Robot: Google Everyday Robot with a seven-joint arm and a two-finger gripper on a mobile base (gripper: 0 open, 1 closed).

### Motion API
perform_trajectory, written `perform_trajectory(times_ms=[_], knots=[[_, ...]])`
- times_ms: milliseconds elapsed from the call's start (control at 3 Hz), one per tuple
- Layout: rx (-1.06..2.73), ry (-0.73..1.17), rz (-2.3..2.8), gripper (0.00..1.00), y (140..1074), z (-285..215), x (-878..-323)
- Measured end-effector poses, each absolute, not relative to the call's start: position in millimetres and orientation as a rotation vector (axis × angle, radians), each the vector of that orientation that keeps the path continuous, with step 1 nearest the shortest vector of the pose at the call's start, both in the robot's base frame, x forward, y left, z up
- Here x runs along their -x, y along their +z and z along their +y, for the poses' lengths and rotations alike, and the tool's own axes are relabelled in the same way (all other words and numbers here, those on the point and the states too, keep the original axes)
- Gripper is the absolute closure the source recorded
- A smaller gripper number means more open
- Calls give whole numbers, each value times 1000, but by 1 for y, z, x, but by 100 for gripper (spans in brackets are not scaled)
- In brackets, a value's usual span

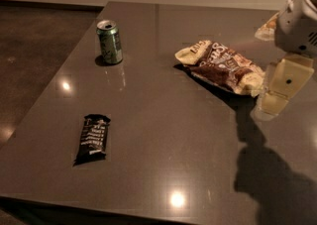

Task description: Move rxbar chocolate near green can

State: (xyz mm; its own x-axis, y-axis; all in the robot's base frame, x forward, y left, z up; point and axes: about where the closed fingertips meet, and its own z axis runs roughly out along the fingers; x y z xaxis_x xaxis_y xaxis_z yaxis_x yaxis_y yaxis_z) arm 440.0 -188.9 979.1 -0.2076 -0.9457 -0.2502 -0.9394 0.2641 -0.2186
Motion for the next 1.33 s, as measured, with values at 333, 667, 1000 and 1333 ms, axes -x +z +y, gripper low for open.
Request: perform_trajectory(times_ms=[333, 667, 1000, 1333], knots=[[1701, 21, 2210, 0, 974, -148, -435], [1670, 56, 2239, 0, 955, -100, -420], [1645, 81, 2281, 0, 928, -55, -405], [1639, 139, 2307, 0, 899, -7, -394]])
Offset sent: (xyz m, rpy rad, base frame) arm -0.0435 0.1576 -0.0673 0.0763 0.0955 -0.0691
